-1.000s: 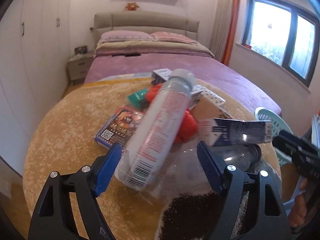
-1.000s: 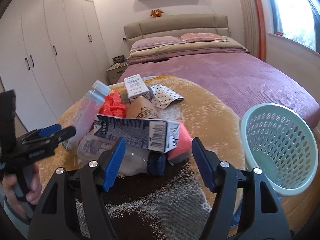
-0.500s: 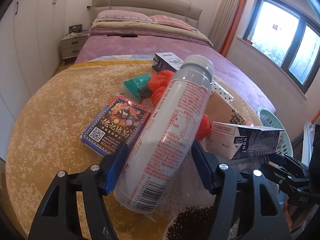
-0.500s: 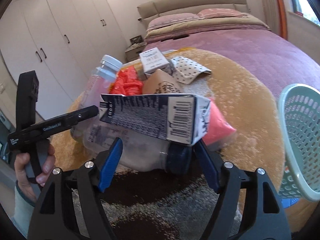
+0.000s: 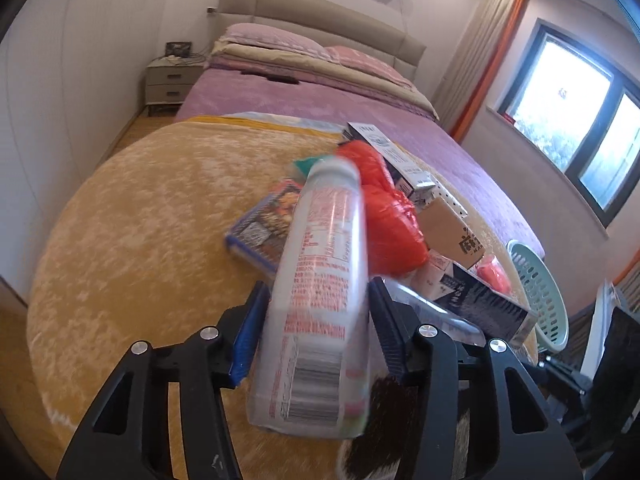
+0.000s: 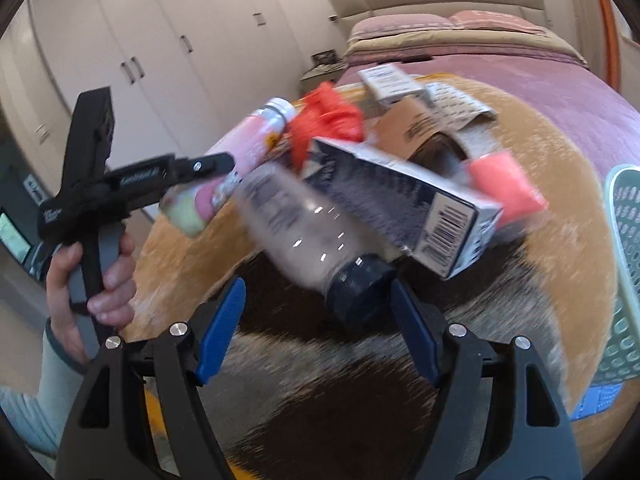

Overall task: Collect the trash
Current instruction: 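Grasp the pink-and-white bottle with the left gripper while the right gripper approaches the clear bottle, then grasp the clear plastic bottle with the right gripper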

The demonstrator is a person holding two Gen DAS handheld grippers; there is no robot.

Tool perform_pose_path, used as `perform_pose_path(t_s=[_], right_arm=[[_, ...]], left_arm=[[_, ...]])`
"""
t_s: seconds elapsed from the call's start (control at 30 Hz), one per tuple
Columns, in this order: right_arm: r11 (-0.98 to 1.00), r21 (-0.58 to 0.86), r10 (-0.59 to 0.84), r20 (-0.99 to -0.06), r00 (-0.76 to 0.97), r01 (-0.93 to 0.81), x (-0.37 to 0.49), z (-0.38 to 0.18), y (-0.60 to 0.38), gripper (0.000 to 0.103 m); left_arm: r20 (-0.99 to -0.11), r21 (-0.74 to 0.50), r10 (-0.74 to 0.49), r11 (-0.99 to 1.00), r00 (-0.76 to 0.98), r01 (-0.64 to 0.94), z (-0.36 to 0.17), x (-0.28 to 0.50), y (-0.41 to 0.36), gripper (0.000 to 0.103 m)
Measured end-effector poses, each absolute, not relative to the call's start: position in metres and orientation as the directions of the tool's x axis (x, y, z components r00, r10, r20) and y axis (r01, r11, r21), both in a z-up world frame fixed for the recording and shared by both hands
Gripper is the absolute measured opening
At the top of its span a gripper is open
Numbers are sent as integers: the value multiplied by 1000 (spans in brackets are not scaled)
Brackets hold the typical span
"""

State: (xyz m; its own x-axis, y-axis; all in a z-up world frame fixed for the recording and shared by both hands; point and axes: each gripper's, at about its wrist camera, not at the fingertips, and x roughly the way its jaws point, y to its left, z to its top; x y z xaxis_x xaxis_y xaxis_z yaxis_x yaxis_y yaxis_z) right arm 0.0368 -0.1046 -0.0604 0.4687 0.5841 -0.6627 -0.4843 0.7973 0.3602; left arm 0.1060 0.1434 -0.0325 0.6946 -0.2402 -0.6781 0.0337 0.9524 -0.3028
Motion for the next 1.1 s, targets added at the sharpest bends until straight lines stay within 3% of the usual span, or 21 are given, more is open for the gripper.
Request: perform_pose_path(t_s=[0.17,0.3,0.7,1.1], right_arm=[[740,357,628,-671,395,-570,10,-62,-74,71],[740,275,597,-689,411,-614,-1,-55,-63,71],[836,176,483,-685,546,-520,47,-39,-71,71],[830,109,451,-708,543,-548,76,-50,-25,70]], left_arm=[[-699,-290,-219,957,681,10,-36,86,155,48],[-709,-272,-203,962,675,4,-37,66,167,48],[-753,-203,-162,979,638,9,-59,63,161,48],[-762,-138,-106,990,638,-1,-64,64,152,56]])
